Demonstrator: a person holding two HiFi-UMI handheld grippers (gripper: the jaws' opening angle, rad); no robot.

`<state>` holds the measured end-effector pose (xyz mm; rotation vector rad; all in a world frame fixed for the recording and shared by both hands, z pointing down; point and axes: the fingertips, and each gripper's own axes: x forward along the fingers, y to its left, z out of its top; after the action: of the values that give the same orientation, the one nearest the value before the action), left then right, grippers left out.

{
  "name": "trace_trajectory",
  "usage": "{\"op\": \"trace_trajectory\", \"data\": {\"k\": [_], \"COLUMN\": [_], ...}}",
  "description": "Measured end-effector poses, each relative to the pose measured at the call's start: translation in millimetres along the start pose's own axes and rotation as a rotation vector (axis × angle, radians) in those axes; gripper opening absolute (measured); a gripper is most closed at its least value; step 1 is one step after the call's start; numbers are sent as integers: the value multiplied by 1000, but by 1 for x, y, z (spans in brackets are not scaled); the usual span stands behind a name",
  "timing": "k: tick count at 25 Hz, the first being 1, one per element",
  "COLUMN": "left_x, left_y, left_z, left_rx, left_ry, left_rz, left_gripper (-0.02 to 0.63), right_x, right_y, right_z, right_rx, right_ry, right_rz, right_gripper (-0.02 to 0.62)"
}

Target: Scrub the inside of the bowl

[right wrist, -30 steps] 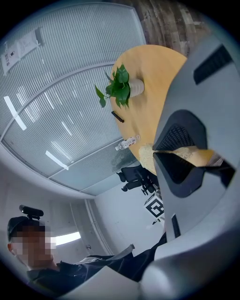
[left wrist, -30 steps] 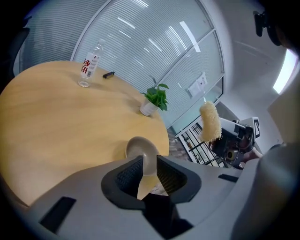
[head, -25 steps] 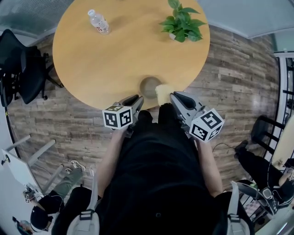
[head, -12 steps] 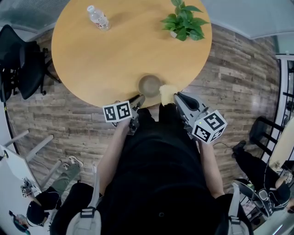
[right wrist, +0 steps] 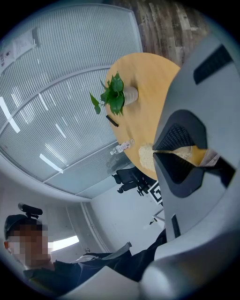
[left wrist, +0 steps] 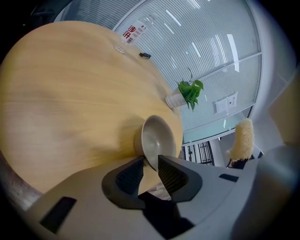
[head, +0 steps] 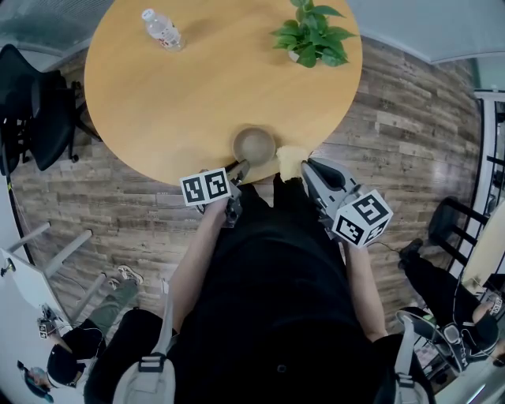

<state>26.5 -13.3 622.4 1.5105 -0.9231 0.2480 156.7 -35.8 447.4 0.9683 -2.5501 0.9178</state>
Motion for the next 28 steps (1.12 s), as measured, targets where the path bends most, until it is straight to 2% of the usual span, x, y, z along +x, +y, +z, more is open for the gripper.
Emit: {"op": "trace_trajectory", "data": {"k": [12, 21, 28], "left_x": [0, -10, -32], "left_y": [0, 2, -2], "left_z": [3, 5, 14], "left_rx": [-33, -41, -26], "left_ry": [-19, -33, -81], "left_rz": [-13, -32, -49], "left_gripper": [26, 25, 17], "right_x": [1, 8, 14], "right_y": [2, 10, 20], "right_z": [1, -3, -4], "right_rx": [-6, -30, -52], "right_ry": [0, -4, -4], "right_rz": [7, 19, 24], "right_gripper": [26, 26, 26]}}
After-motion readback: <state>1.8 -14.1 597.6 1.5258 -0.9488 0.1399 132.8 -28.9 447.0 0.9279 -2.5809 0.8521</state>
